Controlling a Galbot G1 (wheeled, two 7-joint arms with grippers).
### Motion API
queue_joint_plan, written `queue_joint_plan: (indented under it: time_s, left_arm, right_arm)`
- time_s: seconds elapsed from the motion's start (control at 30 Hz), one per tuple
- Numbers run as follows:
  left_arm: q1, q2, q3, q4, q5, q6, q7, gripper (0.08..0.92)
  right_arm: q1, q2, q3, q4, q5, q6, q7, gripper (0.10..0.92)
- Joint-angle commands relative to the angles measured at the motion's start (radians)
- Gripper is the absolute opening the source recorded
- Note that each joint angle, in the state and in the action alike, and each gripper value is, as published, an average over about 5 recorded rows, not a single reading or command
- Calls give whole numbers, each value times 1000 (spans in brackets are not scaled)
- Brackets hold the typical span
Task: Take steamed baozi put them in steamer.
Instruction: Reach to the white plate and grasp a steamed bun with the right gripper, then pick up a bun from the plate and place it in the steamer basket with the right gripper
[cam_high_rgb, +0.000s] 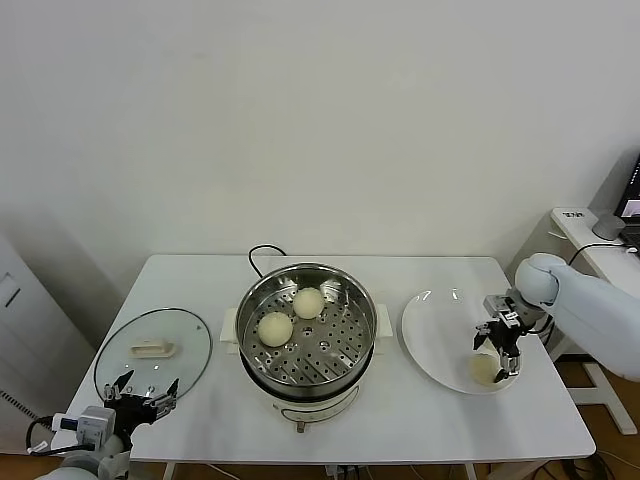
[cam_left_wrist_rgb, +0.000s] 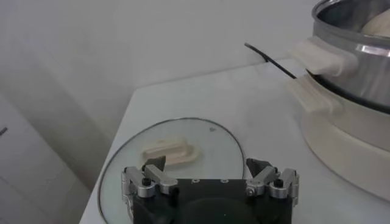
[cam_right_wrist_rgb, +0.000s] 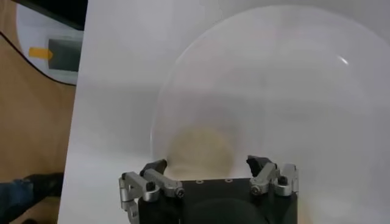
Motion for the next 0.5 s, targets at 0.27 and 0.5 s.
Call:
queue_joint_plan:
  time_s: [0.27,0.5]
  left_arm:
    - [0,0,0,-1,1,0,0,823]
    - [-1,-4,1,-1,1,-1,0,823]
  right_arm:
    - [-20,6,21,-5,-17,-7,-30,486]
    - [6,-13,6,29,3,-10,-44,459]
